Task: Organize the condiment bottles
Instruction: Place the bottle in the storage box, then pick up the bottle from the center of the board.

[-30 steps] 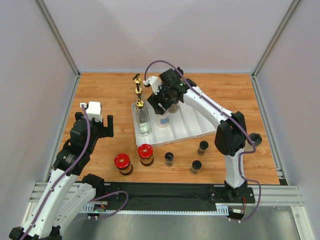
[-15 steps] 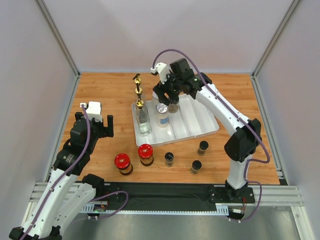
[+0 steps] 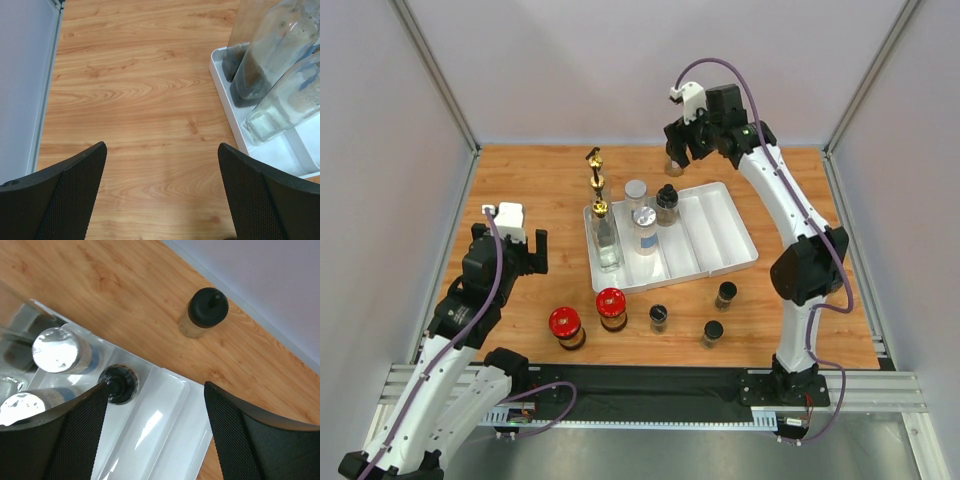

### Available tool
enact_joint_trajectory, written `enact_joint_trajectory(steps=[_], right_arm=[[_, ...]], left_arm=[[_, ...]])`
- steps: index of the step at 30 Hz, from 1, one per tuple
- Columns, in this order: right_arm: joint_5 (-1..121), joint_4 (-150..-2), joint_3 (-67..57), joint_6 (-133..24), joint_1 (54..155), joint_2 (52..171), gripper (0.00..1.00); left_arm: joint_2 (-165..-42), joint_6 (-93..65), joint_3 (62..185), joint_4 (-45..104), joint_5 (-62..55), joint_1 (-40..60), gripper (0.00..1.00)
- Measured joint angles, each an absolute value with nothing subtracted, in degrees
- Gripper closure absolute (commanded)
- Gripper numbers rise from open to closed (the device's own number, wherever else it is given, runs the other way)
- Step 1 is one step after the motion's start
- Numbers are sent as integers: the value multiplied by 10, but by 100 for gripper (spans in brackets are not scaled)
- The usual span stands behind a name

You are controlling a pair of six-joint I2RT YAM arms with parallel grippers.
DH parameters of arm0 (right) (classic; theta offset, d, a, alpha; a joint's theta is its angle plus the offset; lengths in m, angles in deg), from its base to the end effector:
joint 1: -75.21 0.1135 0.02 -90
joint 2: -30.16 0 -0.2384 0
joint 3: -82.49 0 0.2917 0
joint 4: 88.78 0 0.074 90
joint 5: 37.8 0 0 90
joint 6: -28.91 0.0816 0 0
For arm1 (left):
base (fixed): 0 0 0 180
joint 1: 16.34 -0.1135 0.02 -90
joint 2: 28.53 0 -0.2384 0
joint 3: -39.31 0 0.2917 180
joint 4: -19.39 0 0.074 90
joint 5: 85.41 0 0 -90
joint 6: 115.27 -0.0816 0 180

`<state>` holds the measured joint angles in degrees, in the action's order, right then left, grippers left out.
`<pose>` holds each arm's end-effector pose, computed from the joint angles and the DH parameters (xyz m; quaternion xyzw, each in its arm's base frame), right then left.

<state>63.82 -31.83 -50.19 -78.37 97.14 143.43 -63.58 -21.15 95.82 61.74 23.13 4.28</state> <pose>0.4682 0.2062 0.3357 -0.3416 0.8257 0.1086 0.4357 0.2316 -0.0594 0.3032 0.0262 0.8175 0.0097 0.5752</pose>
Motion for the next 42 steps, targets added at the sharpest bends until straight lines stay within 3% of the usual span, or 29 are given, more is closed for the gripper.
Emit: enact_joint_trajectory(steps=[13, 35, 39, 41, 42], right_arm=[[594, -360, -609, -756, 953, 1610, 6], [577, -513, -713, -722, 927, 1791, 7], [577, -534, -728, -720, 927, 1814, 12], [578, -541, -733, -719, 927, 1822, 23], [579, -543, -733, -719, 927, 1825, 39]], left_arm=[[-647, -212, 958, 617, 237, 43, 0], [-670, -216, 956, 615, 242, 43, 0], [-672, -218, 954, 614, 243, 43, 0], [-674, -218, 953, 614, 245, 43, 0], [-676, -218, 953, 614, 245, 43, 0]])
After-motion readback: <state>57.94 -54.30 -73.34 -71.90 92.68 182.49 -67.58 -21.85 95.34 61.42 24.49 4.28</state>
